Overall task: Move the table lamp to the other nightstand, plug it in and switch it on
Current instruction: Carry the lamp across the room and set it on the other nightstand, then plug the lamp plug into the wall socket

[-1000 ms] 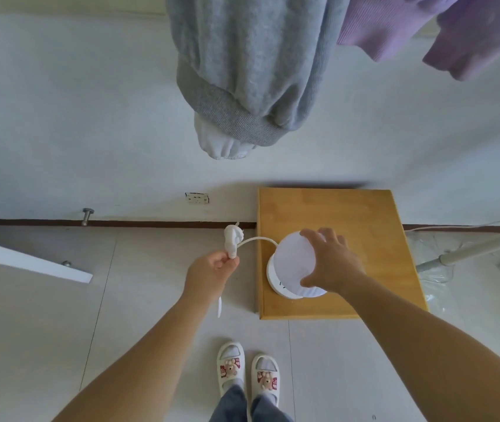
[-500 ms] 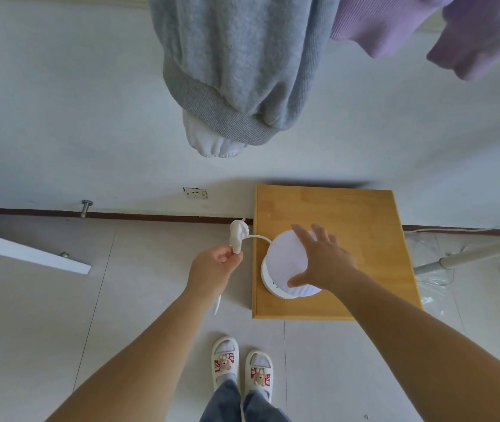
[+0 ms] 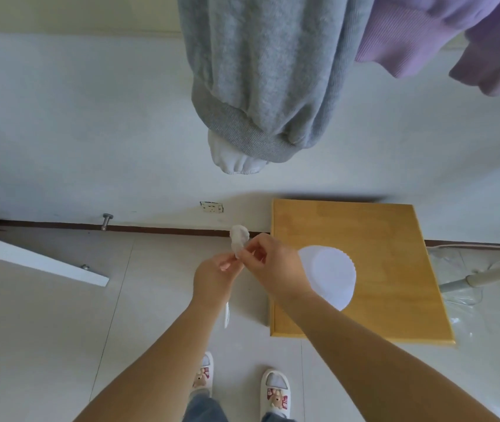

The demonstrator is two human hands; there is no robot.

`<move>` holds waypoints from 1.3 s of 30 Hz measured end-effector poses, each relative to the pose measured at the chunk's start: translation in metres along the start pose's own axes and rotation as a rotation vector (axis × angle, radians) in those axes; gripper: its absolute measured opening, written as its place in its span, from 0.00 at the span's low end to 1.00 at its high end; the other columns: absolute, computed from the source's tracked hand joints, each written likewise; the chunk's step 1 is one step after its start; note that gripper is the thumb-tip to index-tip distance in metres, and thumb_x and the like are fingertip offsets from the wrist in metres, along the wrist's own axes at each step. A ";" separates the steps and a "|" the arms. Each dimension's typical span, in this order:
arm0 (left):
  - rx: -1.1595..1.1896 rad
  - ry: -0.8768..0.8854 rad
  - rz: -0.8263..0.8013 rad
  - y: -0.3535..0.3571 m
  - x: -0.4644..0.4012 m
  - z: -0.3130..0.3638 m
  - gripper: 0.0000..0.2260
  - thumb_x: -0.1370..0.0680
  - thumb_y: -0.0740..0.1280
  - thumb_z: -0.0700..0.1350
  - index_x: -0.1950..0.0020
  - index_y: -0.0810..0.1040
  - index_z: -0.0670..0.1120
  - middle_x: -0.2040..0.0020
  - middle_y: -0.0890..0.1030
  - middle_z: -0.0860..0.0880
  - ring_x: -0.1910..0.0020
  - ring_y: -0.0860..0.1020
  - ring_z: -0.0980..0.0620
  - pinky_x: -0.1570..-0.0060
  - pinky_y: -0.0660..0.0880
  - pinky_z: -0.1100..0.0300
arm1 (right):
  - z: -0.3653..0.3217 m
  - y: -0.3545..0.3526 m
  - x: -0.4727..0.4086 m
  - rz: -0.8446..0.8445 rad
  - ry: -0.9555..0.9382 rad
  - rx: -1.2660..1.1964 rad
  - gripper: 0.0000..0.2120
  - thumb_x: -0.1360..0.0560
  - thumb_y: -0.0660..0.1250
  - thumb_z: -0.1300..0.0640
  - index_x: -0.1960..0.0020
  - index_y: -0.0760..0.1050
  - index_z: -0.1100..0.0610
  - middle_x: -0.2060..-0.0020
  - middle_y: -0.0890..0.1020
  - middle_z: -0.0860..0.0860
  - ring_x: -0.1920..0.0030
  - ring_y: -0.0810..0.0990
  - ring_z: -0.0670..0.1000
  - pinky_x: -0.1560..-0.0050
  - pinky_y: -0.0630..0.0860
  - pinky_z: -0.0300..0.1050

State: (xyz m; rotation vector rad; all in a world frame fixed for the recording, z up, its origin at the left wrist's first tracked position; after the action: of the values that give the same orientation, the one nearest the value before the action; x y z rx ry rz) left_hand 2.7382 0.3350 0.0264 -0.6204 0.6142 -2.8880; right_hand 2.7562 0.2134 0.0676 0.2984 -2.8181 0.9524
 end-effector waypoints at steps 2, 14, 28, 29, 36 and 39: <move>-0.038 0.007 0.029 -0.005 -0.007 -0.005 0.08 0.26 0.67 0.47 0.61 0.80 0.44 0.65 0.80 0.47 0.63 0.75 0.50 0.64 0.68 0.66 | -0.003 0.017 -0.006 0.018 0.024 0.013 0.09 0.28 0.68 0.48 0.57 0.75 0.54 0.65 0.76 0.45 0.66 0.74 0.45 0.67 0.70 0.37; -0.044 0.058 -0.001 -0.061 -0.109 -0.080 0.12 0.29 0.70 0.48 0.72 0.77 0.51 0.72 0.77 0.54 0.68 0.75 0.54 0.66 0.67 0.73 | -0.015 0.127 -0.087 0.237 0.152 -0.027 0.11 0.30 0.70 0.47 0.53 0.73 0.52 0.61 0.79 0.47 0.61 0.77 0.47 0.61 0.75 0.41; 0.128 0.142 0.078 0.014 -0.227 -0.223 0.08 0.24 0.64 0.45 0.58 0.82 0.50 0.63 0.81 0.51 0.61 0.79 0.52 0.59 0.75 0.59 | 0.117 0.262 -0.180 0.476 0.206 -0.425 0.10 0.29 0.71 0.54 0.63 0.73 0.42 0.65 0.81 0.40 0.62 0.77 0.30 0.67 0.70 0.20; 0.135 0.169 0.095 0.020 -0.237 -0.233 0.08 0.24 0.64 0.45 0.58 0.82 0.51 0.64 0.81 0.52 0.60 0.79 0.52 0.58 0.75 0.57 | 0.130 0.269 -0.189 0.488 0.182 -0.418 0.10 0.29 0.71 0.55 0.63 0.73 0.42 0.66 0.81 0.40 0.63 0.77 0.30 0.67 0.70 0.20; 0.327 0.255 0.144 0.070 -0.310 -0.314 0.08 0.25 0.65 0.44 0.59 0.82 0.53 0.63 0.83 0.55 0.62 0.80 0.62 0.62 0.73 0.69 | 0.214 0.329 -0.246 0.554 0.035 -0.411 0.07 0.29 0.72 0.55 0.61 0.75 0.45 0.64 0.82 0.42 0.63 0.81 0.38 0.62 0.79 0.34; 0.331 0.317 0.168 0.086 -0.334 -0.331 0.06 0.25 0.65 0.45 0.57 0.82 0.52 0.62 0.83 0.54 0.62 0.79 0.63 0.66 0.70 0.73 | 0.236 0.341 -0.260 0.600 -0.043 -0.377 0.09 0.30 0.72 0.56 0.61 0.75 0.45 0.64 0.82 0.41 0.63 0.80 0.37 0.63 0.78 0.36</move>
State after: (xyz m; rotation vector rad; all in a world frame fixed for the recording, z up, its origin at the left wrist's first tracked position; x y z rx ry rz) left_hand 2.9058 0.4447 -0.4075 -0.0644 0.1945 -2.8500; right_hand 2.9088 0.3707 -0.3700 -0.6068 -3.0962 0.4605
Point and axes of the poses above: each hand's wrist, its own x-axis away from the middle knuckle, its own y-axis out of the palm, z = x × y, the point moved 2 cm from there along -x, towards the middle knuckle
